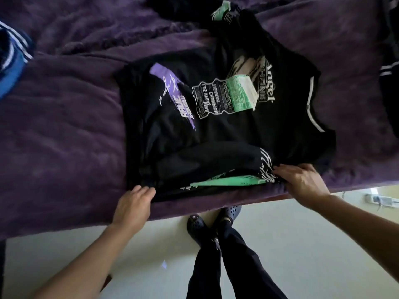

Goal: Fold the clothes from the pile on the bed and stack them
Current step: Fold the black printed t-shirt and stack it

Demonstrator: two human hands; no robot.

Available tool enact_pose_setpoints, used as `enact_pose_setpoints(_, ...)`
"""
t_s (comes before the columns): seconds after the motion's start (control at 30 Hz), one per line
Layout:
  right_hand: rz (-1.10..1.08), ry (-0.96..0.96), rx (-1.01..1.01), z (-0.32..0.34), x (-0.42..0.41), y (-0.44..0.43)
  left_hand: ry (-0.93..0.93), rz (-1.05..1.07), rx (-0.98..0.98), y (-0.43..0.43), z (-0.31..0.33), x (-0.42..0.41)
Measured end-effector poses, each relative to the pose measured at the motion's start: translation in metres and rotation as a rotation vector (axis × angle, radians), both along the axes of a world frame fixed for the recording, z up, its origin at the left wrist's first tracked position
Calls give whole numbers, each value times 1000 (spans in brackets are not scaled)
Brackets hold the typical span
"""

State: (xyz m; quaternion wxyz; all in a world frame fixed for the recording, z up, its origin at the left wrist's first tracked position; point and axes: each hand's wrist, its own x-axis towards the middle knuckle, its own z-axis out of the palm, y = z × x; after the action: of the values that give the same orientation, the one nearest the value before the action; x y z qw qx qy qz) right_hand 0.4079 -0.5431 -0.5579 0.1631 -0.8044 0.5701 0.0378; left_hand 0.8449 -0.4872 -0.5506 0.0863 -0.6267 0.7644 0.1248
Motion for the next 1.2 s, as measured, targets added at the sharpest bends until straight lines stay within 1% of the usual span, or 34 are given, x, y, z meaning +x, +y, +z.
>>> enact_pose_setpoints(0.03,-21,0,12,-2,0,4,-9,23,15,4,0,-1)
enact_pose_setpoints(0.1,-52,12,0,-2,3,2,-50,53,-32,-1,-2,-6)
enact_pose_setpoints(0.17,-50,28,1,-2,8,-1,-105,15,-19,-9,-3,-14)
enact_pose_setpoints(0.23,-59,33,3,2,9,-2,-153,-73,73,-15,-8,-21)
enact_pose_setpoints(0.3,-74,67,70,10,11,-3,-154,-47,195,-21,-9,-24)
enact_pose_setpoints(0.37,-111,110,152,22,11,-10,-67,58,302,-23,-5,-18)
enact_pose_setpoints(0.47,-141,162,284,43,7,-38,202,219,393,-38,27,-1)
enact_pose_setpoints(0.53,-129,150,351,63,8,-69,334,298,464,-61,54,12)
enact_pose_setpoints(0.63,-96,94,337,90,13,-127,422,332,507,-113,84,27)
enact_pose_setpoints(0.7,-93,79,307,102,19,-173,497,399,521,-152,93,36)
enact_pose_setpoints(0.8,-107,71,291,102,32,-244,567,534,468,-208,93,47)
enact_pose_setpoints(0.93,-146,77,286,78,53,-326,529,656,365,-281,70,55)
enact_pose_setpoints(1.1,-129,148,246,30,73,-405,404,798,345,-357,20,58)
enact_pose_setpoints(1.17,-128,196,204,7,75,-423,309,864,265,-376,-2,53)
enact_pose_setpoints(1.2,-135,220,166,-4,75,-429,201,892,189,-382,-10,50)
